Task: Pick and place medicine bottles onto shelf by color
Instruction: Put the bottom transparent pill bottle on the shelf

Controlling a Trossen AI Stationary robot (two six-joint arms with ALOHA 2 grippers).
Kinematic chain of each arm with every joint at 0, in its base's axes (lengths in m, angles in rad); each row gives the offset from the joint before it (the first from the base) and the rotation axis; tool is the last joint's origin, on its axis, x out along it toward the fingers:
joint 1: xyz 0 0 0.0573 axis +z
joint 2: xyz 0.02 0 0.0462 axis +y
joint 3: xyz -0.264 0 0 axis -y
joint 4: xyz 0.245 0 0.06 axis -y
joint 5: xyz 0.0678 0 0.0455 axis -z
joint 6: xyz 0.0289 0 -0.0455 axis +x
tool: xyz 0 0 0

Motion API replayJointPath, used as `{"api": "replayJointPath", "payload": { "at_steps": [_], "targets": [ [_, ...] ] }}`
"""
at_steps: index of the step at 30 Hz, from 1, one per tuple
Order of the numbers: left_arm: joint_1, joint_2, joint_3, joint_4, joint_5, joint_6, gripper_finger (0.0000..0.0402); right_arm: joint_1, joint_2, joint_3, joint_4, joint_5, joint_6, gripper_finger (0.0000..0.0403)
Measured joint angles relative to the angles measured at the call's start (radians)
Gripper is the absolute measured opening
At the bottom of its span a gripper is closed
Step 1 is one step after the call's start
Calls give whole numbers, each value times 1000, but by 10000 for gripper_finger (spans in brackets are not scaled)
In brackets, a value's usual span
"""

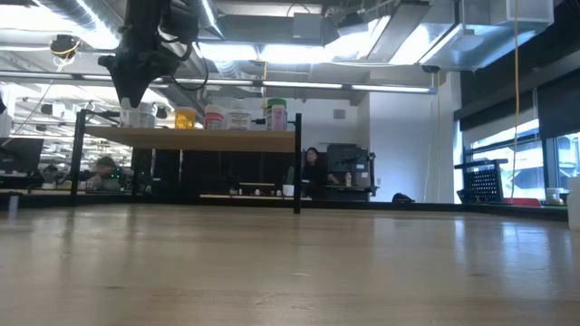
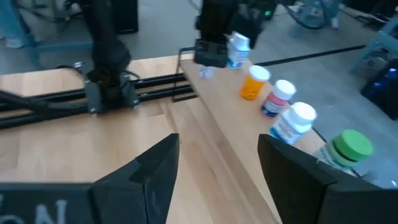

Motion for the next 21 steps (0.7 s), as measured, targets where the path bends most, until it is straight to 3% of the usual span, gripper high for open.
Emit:
{"api": "replayJointPath", "payload": {
  "at_steps": [9,21],
  "targets": [
    [3,0,-1,0,-1,2,120,0,0,0,-1,-6,13,221],
    [3,0,-1,0,0,4,120,0,0,0,9,-175,10,221]
  ]
}}
